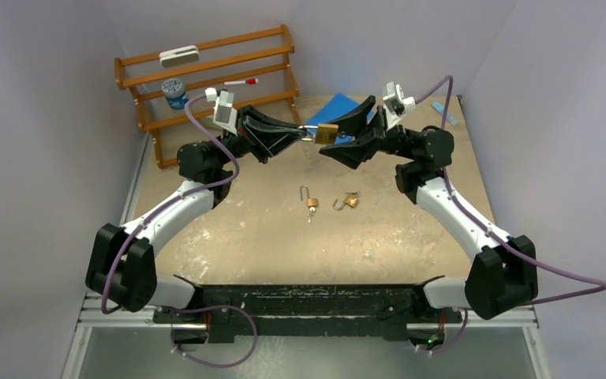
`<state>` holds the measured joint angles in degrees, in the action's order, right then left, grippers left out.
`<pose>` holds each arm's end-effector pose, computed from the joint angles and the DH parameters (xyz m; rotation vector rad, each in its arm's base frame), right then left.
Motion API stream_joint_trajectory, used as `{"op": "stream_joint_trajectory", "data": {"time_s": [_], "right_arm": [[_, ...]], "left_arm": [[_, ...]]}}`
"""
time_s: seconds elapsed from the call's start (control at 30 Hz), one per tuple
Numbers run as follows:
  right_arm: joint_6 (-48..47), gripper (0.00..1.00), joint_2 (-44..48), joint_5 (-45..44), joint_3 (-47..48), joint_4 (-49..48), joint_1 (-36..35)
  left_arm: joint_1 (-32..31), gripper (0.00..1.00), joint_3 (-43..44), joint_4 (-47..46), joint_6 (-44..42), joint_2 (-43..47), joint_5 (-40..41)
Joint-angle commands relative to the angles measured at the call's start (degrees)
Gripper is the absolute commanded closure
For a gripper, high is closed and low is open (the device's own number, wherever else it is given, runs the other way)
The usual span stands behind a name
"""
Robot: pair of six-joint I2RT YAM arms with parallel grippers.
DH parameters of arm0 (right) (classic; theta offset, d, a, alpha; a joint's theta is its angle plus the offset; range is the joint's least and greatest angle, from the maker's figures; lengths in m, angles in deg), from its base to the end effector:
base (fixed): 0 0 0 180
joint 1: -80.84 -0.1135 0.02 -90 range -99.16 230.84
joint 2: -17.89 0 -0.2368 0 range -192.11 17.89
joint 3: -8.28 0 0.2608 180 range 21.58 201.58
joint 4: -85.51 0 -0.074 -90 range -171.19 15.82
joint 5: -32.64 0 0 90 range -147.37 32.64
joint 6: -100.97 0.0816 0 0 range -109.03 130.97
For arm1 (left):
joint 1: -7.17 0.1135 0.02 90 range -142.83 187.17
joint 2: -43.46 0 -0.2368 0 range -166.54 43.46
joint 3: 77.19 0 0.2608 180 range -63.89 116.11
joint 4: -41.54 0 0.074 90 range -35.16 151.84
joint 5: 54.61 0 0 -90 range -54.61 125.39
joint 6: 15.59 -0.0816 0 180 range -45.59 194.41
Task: Lock with the key
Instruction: Pick up the lock from the center of the board.
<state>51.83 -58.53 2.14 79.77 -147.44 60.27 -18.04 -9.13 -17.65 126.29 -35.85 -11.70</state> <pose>0.2575 0.1717 0.4071 -0.9279 0.8966 1.3108 0.2628 -0.1898 0.3915 0.6707 0.9493 -1.5085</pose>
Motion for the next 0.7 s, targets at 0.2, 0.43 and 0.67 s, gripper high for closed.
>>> {"op": "stream_joint_trajectory", "data": {"time_s": [0.2, 0.43, 0.67], "right_arm": [[1.5, 0.42, 0.1, 0.4, 3.4, -4.4, -0.5], [2.5, 0.43, -0.5, 0.9, 3.4, -5.0, -0.5], [4.9, 0.5, -2.0, 1.5, 3.5, -7.3, -0.6]], "left_arm": [[-0.7, 1.0, 1.6, -5.3, 1.0, 0.1, 1.8], [-1.5, 1.0, 2.1, -4.8, 0.6, -1.6, 1.4], [-1.9, 1.0, 2.0, -4.8, 0.5, -2.2, 1.6]]}}
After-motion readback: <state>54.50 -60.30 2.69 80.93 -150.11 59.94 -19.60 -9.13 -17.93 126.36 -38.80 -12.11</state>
